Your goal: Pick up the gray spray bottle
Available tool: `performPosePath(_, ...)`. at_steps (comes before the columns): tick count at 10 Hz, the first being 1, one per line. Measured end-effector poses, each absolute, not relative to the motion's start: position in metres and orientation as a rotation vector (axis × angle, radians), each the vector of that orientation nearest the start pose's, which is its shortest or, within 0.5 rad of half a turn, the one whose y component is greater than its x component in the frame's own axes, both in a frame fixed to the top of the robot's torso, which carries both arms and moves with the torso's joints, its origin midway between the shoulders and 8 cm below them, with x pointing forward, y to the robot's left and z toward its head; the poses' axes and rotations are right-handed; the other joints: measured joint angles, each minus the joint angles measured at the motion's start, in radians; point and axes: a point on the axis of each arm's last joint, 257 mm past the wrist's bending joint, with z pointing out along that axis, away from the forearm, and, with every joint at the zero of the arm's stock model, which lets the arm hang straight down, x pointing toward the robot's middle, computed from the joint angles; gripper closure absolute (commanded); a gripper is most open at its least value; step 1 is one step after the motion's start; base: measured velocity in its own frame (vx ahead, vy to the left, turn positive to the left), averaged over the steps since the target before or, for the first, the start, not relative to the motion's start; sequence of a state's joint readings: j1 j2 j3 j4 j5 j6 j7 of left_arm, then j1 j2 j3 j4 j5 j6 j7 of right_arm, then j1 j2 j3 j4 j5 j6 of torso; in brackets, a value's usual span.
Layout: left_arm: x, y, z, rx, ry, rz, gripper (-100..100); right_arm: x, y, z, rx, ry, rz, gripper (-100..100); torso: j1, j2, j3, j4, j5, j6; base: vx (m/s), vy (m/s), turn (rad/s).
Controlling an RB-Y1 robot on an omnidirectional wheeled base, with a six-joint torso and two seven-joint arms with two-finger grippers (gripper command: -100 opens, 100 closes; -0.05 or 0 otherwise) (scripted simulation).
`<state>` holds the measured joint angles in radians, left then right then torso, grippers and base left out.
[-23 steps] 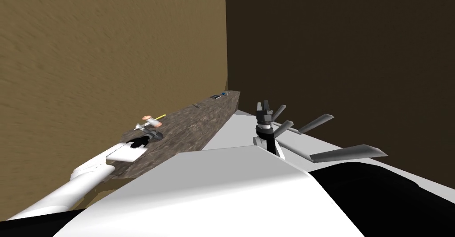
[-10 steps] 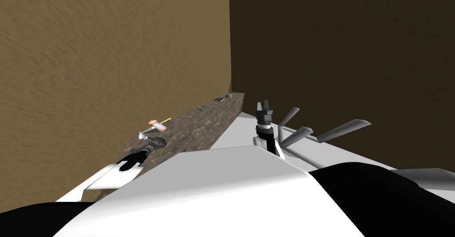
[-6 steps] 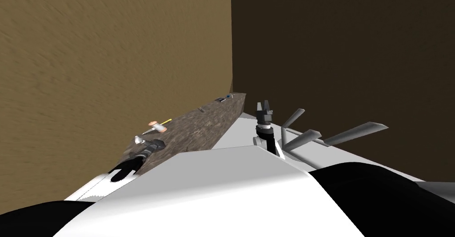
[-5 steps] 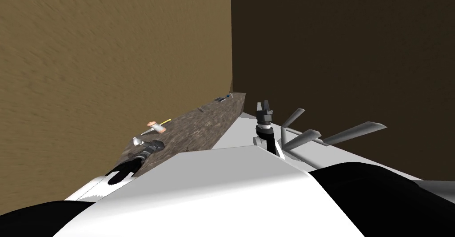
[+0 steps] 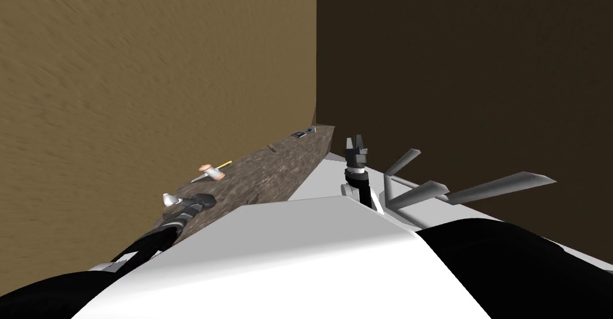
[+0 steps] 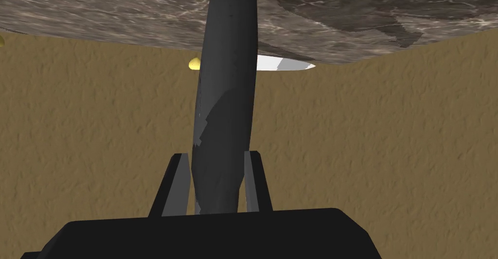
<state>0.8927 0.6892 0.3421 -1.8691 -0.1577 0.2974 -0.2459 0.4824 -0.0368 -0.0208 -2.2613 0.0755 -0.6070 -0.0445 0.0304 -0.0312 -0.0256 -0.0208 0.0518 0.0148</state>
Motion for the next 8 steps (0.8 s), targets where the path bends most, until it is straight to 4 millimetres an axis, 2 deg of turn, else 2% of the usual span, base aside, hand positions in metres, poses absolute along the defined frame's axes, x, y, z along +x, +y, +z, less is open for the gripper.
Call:
performPosePath(4,0.165,0.618,-0.266,-0.804,1.898,0.38,100,0.331,-0.266,0.04,0.511,0.608,1.311,0,-0.002,-0.002,-0.002,-0.001,0.0,0.002,0.098,0.024,0.04)
performPosePath(5,0.158,0.613,-0.263,-0.796,1.906,0.382,100,0.331,-0.266,0.04,0.511,0.608,1.311,0,-0.002,-0.001,-0.001,-0.001,0.0,0.003,0.166,0.053,0.095)
performPosePath(6,0.149,0.614,-0.252,-0.788,1.89,0.404,100,0.331,-0.266,0.04,0.511,0.608,1.311,0,0.0,-0.005,-0.003,-0.001,-0.001,0.002,0.166,0.046,0.076)
performPosePath(8,0.138,0.607,-0.239,-0.769,1.889,0.427,100,0.331,-0.266,0.04,0.511,0.608,1.311,0,-0.003,-0.002,-0.002,-0.001,0.0,0.004,0.033,0.009,-0.01)
